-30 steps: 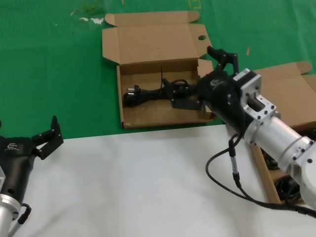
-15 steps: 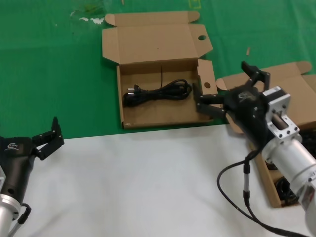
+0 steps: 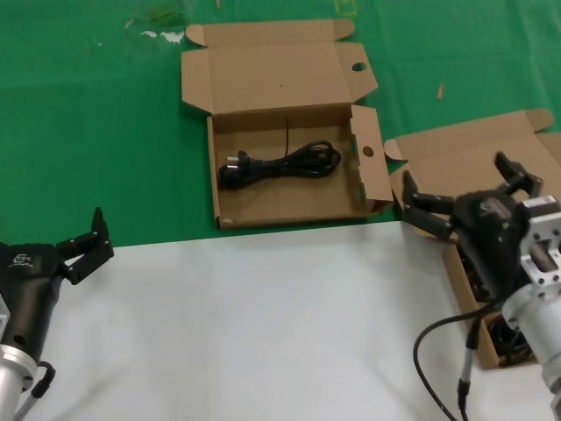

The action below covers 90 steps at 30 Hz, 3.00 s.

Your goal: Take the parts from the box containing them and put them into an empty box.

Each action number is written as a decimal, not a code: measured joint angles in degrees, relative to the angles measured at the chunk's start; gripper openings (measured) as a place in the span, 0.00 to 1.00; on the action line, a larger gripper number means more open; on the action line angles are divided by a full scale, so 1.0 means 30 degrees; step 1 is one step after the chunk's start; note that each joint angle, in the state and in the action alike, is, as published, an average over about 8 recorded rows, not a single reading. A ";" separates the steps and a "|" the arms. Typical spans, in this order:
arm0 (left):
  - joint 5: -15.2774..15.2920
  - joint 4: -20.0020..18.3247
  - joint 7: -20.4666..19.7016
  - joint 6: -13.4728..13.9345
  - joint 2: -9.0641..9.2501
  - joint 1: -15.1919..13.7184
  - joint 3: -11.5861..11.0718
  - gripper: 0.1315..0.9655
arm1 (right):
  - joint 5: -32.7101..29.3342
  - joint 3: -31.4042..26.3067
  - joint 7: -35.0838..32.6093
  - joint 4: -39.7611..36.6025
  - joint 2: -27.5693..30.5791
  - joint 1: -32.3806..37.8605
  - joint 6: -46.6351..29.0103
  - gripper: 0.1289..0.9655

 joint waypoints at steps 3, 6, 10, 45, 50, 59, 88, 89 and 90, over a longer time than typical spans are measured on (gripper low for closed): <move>0.0000 0.0000 0.0000 0.0000 0.0000 0.0000 0.0000 1.00 | 0.0302 0.0211 -0.0211 0.0090 -0.0049 -0.0382 0.0383 1.00; 0.0000 0.0000 0.0000 0.0000 0.0000 0.0000 0.0000 1.00 | 0.0432 0.0303 -0.0303 0.0128 -0.0069 -0.0546 0.0549 1.00; 0.0000 0.0000 0.0000 0.0000 0.0000 0.0000 0.0000 1.00 | 0.0458 0.0320 -0.0318 0.0136 -0.0073 -0.0578 0.0581 1.00; 0.0000 0.0000 -0.0001 0.0000 0.0000 0.0000 0.0000 1.00 | 0.0460 0.0322 -0.0317 0.0137 -0.0074 -0.0581 0.0583 1.00; 0.0000 0.0000 -0.0001 0.0000 0.0000 0.0000 0.0000 1.00 | 0.0460 0.0322 -0.0317 0.0137 -0.0074 -0.0581 0.0583 1.00; 0.0000 0.0000 -0.0001 0.0000 0.0000 0.0000 0.0000 1.00 | 0.0460 0.0322 -0.0317 0.0137 -0.0074 -0.0581 0.0583 1.00; 0.0000 0.0000 -0.0001 0.0000 0.0000 0.0000 0.0000 1.00 | 0.0460 0.0321 -0.0317 0.0137 -0.0074 -0.0581 0.0583 1.00; 0.0000 0.0000 -0.0001 0.0000 0.0000 0.0000 0.0000 1.00 | 0.0460 0.0321 -0.0317 0.0137 -0.0074 -0.0581 0.0583 1.00; 0.0000 0.0000 -0.0001 0.0000 0.0000 0.0000 0.0000 1.00 | 0.0460 0.0321 -0.0317 0.0137 -0.0074 -0.0581 0.0583 1.00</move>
